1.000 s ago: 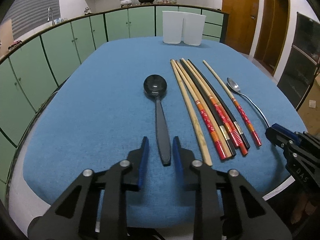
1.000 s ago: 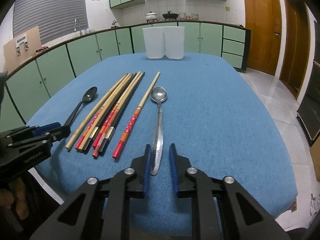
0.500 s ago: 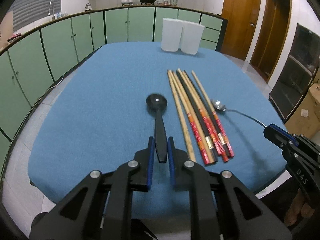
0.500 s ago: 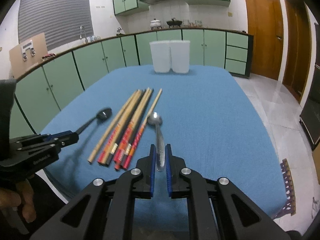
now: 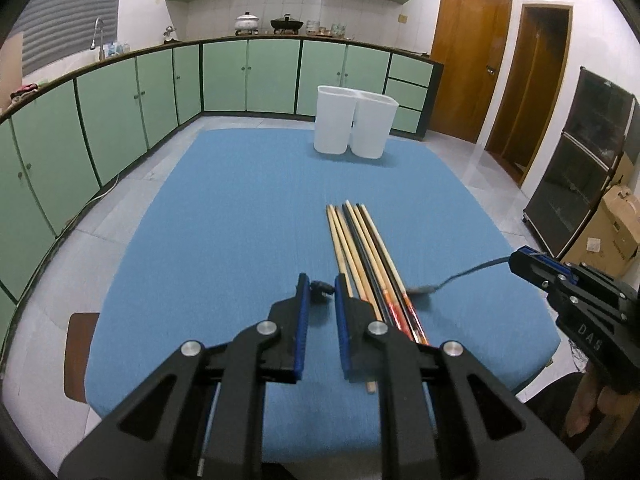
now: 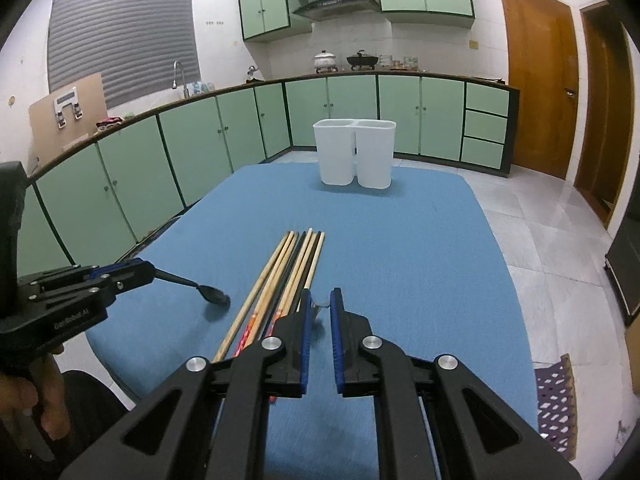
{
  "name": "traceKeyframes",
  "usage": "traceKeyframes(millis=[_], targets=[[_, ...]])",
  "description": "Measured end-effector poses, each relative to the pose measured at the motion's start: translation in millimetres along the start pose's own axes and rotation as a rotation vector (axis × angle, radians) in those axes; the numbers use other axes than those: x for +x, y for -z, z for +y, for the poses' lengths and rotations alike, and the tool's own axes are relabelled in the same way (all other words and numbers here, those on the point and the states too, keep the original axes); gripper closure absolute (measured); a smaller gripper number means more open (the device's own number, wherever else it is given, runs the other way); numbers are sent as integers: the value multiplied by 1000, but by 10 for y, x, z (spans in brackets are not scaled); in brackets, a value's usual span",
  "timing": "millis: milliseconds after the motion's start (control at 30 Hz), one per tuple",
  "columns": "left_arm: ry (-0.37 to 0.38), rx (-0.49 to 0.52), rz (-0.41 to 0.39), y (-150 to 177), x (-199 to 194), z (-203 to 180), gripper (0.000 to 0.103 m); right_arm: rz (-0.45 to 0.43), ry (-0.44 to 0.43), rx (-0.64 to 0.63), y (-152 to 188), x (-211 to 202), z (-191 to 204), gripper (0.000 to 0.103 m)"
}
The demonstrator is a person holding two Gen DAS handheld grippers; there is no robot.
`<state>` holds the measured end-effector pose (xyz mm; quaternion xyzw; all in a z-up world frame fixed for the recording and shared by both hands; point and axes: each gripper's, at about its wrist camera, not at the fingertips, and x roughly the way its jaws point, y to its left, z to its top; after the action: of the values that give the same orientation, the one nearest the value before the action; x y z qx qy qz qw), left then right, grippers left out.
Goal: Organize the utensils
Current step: 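Grasp the black spoon with the left tool while the right tool grasps the metal spoon, then drop both spoons into the white holder and open both tools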
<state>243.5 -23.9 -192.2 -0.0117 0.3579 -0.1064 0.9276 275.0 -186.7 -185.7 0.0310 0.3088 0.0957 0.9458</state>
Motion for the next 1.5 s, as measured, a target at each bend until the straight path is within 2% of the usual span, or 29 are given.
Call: traceKeyframes(millis=[333, 367, 400, 567, 800, 933, 1100, 1233, 1400, 1500], targets=[[55, 33, 4, -421, 52, 37, 93, 44, -18, -60, -378, -2, -59, 94], [59, 44, 5, -463, 58, 22, 94, 44, -18, -64, -399, -8, -64, 94], [68, 56, 8, -527, 73, 3, 100, 44, -21, -69, -463, -7, -74, 94], [100, 89, 11, -788, 127, -60, 100, 48, -38, -87, -704, 7, -123, 94], [109, 156, -59, -1361, 203, -170, 100, 25, -26, -140, -1343, 153, -172, 94], [111, 179, -114, -1837, 300, -252, 100, 2, -6, -162, -1838, 328, -205, 94], [116, 152, -160, -2515, 630, -284, 100, -19, 21, -149, -2475, 661, -315, 94], [112, 110, -177, -2936, 1005, -285, 100, -35, 51, -137, -2842, 995, -419, 94], [108, 72, -181, -3284, 1583, -329, 100, -29, 93, -120, -3099, 1563, -617, 94], [92, 81, -158, -3303, 1934, -372, 100, 6, 118, -125, -3105, 1923, -721, 95]])
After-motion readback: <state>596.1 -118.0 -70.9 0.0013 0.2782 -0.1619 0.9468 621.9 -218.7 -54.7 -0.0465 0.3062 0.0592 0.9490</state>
